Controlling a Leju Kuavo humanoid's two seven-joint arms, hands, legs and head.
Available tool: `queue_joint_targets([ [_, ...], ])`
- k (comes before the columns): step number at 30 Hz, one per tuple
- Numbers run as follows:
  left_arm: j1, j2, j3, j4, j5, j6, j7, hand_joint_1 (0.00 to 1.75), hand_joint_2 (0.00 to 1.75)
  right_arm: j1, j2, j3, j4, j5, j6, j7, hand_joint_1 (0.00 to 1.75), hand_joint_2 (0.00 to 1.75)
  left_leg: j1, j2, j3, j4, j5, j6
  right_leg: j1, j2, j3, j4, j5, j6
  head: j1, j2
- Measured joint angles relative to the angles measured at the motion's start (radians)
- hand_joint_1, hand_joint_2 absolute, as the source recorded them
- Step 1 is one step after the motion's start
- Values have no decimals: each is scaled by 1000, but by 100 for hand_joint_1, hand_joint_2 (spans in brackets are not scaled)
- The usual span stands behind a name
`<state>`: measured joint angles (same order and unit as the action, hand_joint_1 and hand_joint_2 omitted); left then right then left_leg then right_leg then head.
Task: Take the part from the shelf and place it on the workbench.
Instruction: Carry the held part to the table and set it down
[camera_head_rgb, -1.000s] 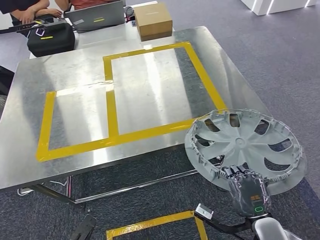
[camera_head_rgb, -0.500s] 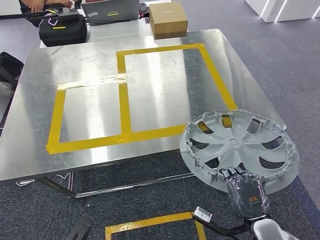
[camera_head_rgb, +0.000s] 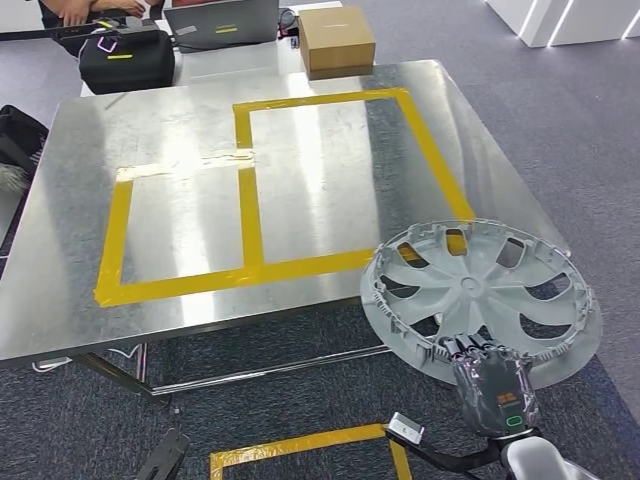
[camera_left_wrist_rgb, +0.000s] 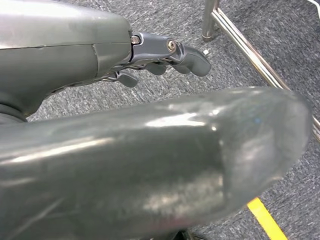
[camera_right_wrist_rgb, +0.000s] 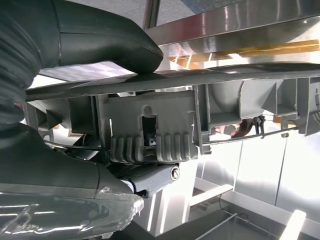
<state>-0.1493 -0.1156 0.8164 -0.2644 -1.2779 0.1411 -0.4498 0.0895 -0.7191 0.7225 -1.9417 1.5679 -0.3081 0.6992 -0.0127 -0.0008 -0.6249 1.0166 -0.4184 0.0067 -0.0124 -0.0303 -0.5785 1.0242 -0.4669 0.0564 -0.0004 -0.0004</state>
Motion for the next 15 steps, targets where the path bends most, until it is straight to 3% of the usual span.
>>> queue_joint_targets([
  [15,0,0,-9,0,0,0,0,0,0,0,0,0,0,0,-1,0,175,175,0,0,0,0,0,0,0,0,0,0,0,0,0,0],
])
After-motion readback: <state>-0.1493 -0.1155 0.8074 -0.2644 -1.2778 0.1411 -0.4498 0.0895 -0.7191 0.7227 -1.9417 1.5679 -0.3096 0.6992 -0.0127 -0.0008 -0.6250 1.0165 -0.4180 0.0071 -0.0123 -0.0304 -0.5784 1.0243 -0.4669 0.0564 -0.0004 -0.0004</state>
